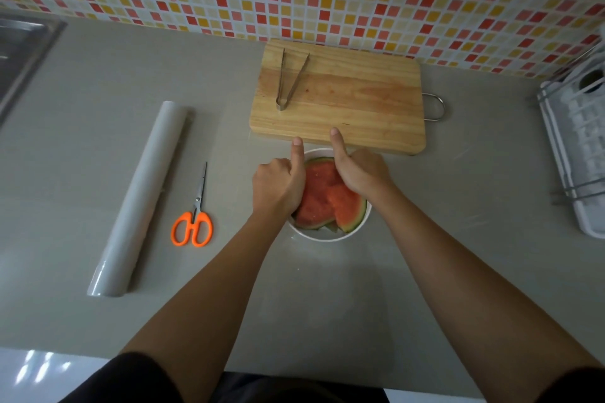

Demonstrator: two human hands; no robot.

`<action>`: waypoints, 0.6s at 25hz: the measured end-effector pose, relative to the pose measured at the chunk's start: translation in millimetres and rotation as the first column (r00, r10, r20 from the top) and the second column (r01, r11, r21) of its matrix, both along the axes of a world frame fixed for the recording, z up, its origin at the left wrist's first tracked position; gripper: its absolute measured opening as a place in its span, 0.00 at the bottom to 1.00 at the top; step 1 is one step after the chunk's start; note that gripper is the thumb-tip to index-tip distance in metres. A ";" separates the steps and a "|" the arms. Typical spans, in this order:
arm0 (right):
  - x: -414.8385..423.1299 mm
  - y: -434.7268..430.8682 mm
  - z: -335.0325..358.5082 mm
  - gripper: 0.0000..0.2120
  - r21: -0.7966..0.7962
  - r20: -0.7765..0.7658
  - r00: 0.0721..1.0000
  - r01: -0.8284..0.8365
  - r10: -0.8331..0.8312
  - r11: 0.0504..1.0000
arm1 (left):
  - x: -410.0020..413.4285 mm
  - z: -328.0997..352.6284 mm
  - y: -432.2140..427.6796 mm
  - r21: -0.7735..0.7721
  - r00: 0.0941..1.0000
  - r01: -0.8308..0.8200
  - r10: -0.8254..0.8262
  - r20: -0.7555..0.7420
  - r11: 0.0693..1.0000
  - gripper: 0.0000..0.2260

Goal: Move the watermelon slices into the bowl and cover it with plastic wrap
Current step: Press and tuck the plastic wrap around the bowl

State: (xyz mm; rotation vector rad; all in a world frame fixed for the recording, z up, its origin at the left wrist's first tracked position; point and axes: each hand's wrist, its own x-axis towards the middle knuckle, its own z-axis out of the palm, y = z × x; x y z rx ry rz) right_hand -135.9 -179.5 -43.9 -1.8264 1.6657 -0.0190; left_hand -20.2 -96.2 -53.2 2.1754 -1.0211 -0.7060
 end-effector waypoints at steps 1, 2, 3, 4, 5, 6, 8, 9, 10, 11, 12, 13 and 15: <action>-1.8 2.4 0.1 0.42 -0.037 -0.020 1.000 -0.001 0.000 0.999 | -0.8 -0.1 0.7 -0.002 0.999 0.010 -0.010 0.040 1.000 0.35; -3.9 4.8 -0.8 0.40 -0.073 -0.029 1.000 -0.001 -0.001 0.997 | -1.7 0.0 1.3 0.008 0.996 0.026 -0.026 0.082 1.000 0.35; -5.7 7.4 -1.8 0.39 -0.110 -0.022 1.000 0.003 -0.005 0.994 | -3.1 0.5 1.3 0.030 0.991 0.042 -0.045 0.126 0.999 0.34; -6.5 9.9 -3.3 0.40 -0.150 -0.023 1.000 0.011 -0.014 0.989 | -4.6 1.2 0.3 0.060 0.983 0.052 -0.062 0.171 0.997 0.34; -6.1 12.1 -4.8 0.41 -0.187 -0.041 0.999 0.026 -0.034 0.982 | -5.1 2.0 -0.5 0.097 0.973 0.052 -0.072 0.218 0.994 0.34; -6.5 13.3 -4.4 0.43 -0.208 -0.064 0.996 0.043 -0.057 0.977 | -4.8 3.7 0.0 0.131 0.964 0.042 -0.075 0.255 0.990 0.36; -13.3 8.9 -2.1 0.46 -0.170 -0.046 0.998 0.038 -0.046 0.985 | 0.9 2.2 3.6 0.116 0.970 0.015 -0.043 0.239 0.993 0.42; -20.0 5.4 -2.1 0.46 -0.114 0.071 0.997 0.049 -0.041 0.992 | 5.3 -0.9 7.6 0.053 0.992 0.002 -0.009 0.129 0.999 0.44; -28.2 4.8 -1.5 0.44 -0.035 0.259 0.964 0.080 -0.068 0.996 | 8.1 -3.4 13.0 -0.026 0.996 -0.019 0.016 -0.083 0.999 0.43; -35.9 8.5 -1.6 0.43 0.054 0.458 0.881 0.108 -0.121 0.993 | 8.2 -4.5 20.2 -0.089 0.938 -0.056 0.022 -0.346 0.995 0.39; -41.3 14.7 -3.4 0.45 0.144 0.621 0.763 0.113 -0.179 0.983 | 6.6 -4.1 27.7 -0.120 0.828 -0.100 0.016 -0.560 0.988 0.36; -43.3 21.8 -6.9 0.48 0.226 0.727 0.647 0.090 -0.229 0.970 | 3.8 -5.5 32.3 -0.150 0.720 -0.146 0.001 -0.694 0.978 0.33; -40.0 37.9 -14.3 0.45 0.332 0.822 0.468 0.069 -0.325 0.941 | -6.1 -8.8 34.3 -0.176 0.631 -0.200 -0.011 -0.776 0.964 0.30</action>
